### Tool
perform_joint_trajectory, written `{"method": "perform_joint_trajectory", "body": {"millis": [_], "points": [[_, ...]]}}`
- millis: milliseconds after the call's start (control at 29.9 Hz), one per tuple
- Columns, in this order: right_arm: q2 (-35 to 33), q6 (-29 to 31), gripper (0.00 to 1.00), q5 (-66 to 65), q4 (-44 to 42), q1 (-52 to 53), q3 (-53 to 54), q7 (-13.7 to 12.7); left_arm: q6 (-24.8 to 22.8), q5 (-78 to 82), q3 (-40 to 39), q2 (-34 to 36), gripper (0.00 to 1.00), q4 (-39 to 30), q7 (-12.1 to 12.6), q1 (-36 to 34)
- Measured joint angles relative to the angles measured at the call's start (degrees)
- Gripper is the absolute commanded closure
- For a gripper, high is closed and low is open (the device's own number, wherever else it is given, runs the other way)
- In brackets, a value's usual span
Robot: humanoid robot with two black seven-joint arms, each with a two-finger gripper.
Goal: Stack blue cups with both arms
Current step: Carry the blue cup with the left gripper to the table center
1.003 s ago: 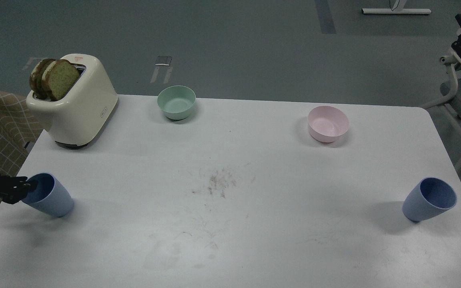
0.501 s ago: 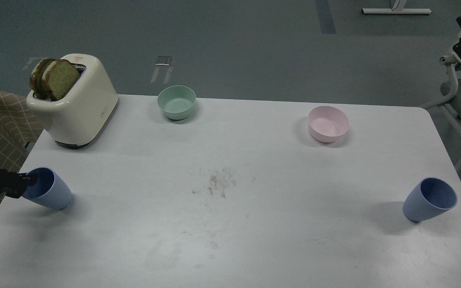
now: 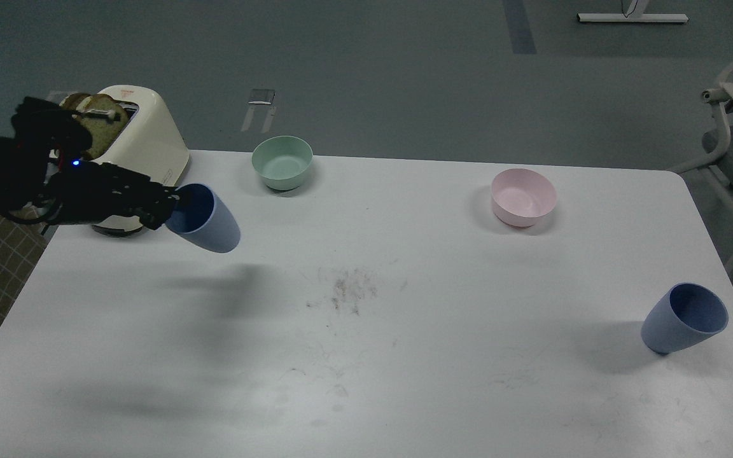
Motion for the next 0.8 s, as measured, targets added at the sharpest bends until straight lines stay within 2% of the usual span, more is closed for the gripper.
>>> {"method": "perform_joint_trajectory", "body": {"millis": [167, 401, 802], "points": [[-0.8, 0.0, 0.0, 0.0, 0.0, -2.4, 2.0, 0.0, -3.8, 0.5, 0.3, -11.6, 1.0, 0.5, 0.0, -4.2], [-1.6, 0.0, 0.0, 0.0, 0.1, -4.7, 3.5, 0.0, -5.8, 5.2, 2.0, -21.9, 1.0, 4.4, 0.0, -4.9], [-1.6, 0.0, 0.0, 0.0, 0.1, -7.6, 5.0, 0.0, -5.8, 6.6, 5.2, -27.1, 1.0, 9.8, 0.0, -4.5]]}}
